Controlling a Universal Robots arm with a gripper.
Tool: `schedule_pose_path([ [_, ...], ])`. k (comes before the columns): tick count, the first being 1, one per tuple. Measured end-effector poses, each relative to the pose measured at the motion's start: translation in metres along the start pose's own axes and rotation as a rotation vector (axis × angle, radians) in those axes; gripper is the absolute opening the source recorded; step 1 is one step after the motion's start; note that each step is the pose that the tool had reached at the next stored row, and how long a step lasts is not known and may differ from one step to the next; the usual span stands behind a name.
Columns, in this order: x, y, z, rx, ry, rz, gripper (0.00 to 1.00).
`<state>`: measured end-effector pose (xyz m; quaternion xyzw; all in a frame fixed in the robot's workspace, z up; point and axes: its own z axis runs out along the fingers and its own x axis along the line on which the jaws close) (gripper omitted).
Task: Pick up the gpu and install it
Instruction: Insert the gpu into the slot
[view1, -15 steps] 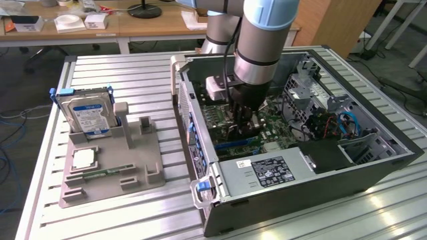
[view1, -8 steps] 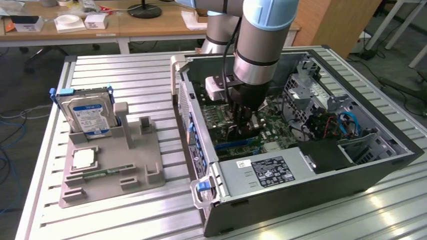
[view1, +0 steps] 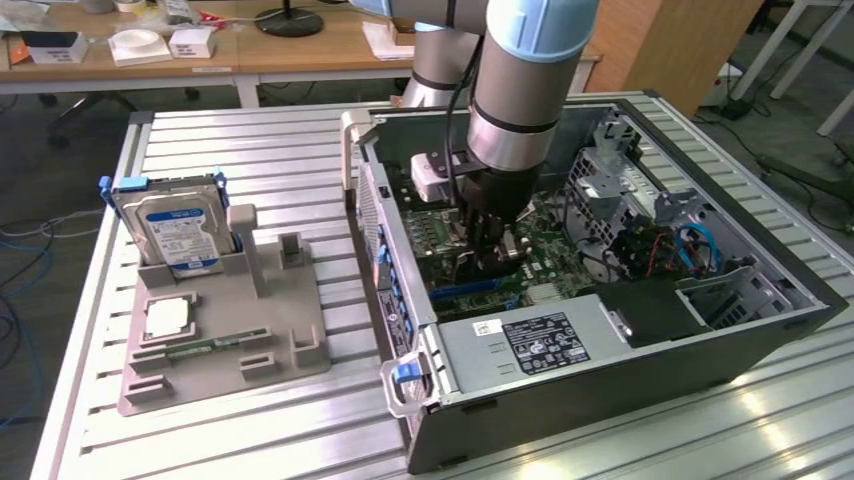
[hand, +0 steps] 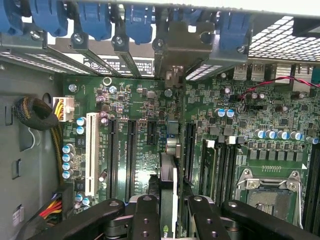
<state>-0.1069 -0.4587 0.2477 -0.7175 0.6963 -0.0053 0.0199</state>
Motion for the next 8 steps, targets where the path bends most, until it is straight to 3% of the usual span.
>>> schedule_pose_path([
  [8, 0.0001, 0.0001, 0.0027, -0.0001, 0.0002, 0.000, 0.27],
])
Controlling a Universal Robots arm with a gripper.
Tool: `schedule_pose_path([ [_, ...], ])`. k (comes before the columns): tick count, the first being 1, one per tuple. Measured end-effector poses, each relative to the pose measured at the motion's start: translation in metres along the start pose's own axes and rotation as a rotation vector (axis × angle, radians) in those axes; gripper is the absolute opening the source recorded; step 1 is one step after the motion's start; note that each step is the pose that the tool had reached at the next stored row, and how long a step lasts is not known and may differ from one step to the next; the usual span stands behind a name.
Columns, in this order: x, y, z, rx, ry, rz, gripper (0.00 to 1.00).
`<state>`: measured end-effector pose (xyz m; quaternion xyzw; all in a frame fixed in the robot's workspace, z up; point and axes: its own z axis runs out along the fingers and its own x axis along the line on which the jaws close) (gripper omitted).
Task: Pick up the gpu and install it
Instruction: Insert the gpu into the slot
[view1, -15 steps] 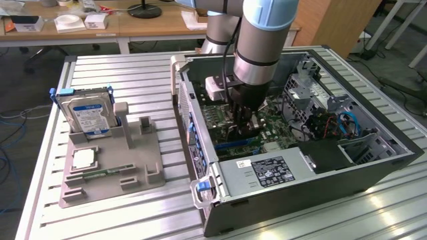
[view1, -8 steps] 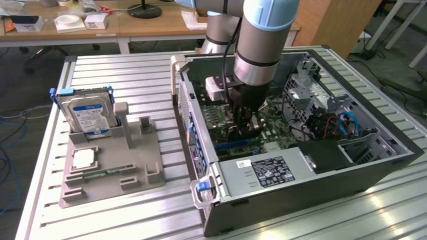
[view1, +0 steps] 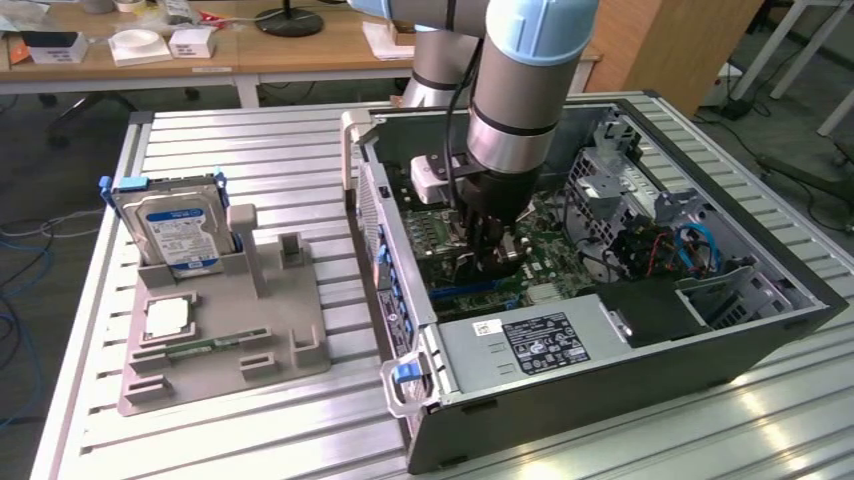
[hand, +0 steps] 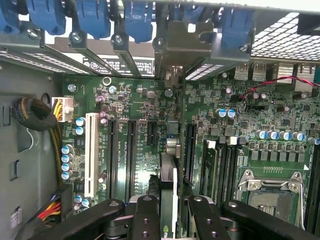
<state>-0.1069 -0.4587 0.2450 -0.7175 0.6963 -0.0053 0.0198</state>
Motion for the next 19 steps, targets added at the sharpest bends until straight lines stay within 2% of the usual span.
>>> schedule_pose_path([
  [19, 0.0018, 0.0001, 0.0010, 0.0001, 0.0002, 0.007, 0.27],
])
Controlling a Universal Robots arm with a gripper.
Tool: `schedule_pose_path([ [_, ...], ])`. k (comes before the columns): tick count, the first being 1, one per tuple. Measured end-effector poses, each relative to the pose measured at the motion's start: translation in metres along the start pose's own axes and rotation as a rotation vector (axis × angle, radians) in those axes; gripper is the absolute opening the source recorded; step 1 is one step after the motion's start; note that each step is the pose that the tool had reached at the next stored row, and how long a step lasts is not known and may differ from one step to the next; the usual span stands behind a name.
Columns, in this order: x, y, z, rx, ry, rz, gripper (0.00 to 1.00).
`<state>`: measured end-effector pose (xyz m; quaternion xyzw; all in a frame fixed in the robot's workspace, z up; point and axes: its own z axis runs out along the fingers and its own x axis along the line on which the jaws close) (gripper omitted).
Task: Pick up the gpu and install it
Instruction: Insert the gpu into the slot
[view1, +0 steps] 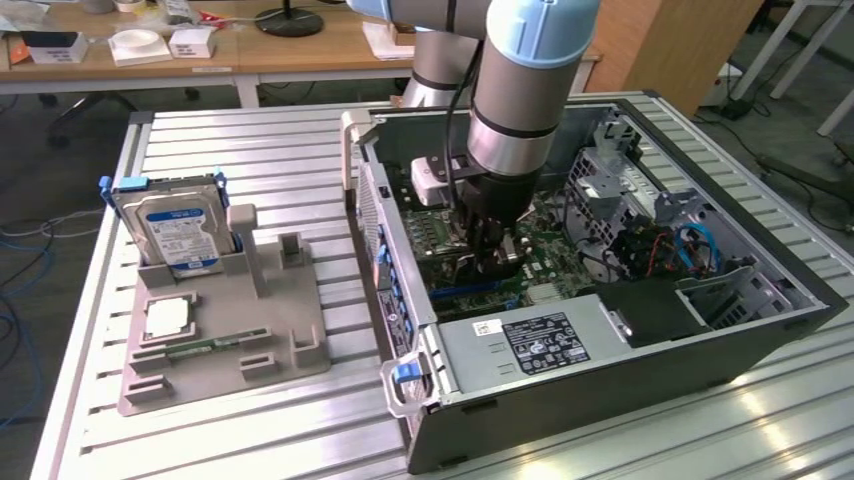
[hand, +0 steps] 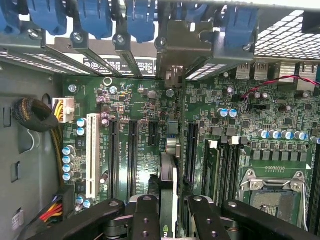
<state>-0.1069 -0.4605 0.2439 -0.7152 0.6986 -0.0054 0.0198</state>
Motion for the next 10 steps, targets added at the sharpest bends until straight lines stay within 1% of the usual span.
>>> schedule_pose_path([
  [10, -0.0001, -0.0001, -0.0006, 0.0003, -0.0006, 0.000, 0.27],
])
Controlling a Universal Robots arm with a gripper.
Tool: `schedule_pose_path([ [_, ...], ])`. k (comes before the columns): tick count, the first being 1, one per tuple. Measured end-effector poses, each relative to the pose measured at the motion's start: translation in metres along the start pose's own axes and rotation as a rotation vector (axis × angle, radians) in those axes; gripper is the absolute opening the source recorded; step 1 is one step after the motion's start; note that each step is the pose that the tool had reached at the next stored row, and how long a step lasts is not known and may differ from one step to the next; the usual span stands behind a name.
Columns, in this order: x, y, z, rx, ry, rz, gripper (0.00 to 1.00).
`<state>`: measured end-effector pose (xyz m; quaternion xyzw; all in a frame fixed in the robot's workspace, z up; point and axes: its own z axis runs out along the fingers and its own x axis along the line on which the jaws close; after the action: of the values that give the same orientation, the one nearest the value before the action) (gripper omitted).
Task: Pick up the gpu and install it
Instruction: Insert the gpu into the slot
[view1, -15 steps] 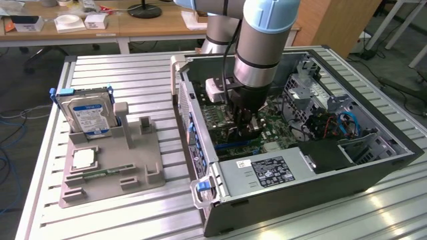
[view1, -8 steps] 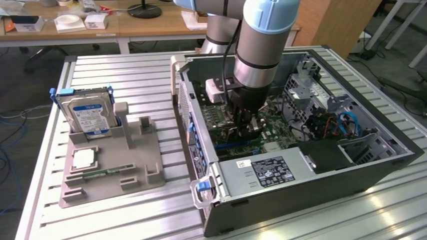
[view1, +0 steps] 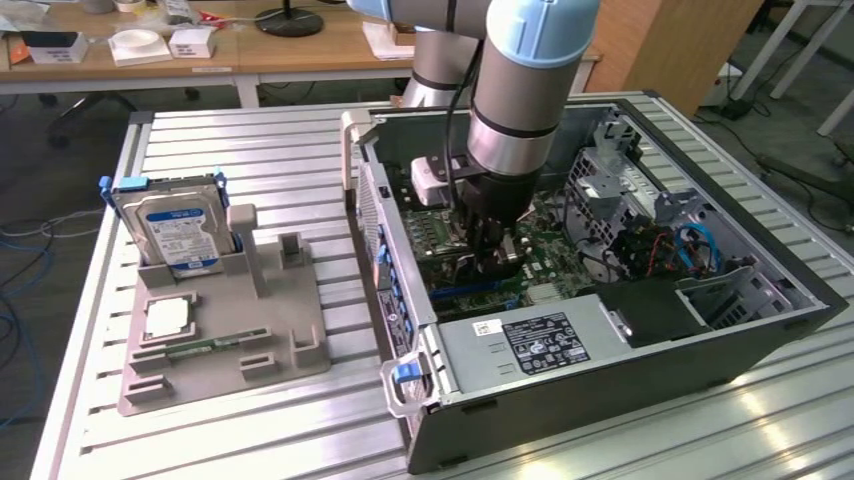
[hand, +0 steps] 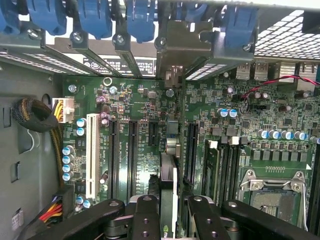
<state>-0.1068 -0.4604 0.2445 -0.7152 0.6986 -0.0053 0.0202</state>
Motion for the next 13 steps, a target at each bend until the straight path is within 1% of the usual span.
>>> schedule_pose_path([
  [13, 0.0008, 0.0001, -0.0003, -0.0001, 0.0005, 0.003, 0.27],
])
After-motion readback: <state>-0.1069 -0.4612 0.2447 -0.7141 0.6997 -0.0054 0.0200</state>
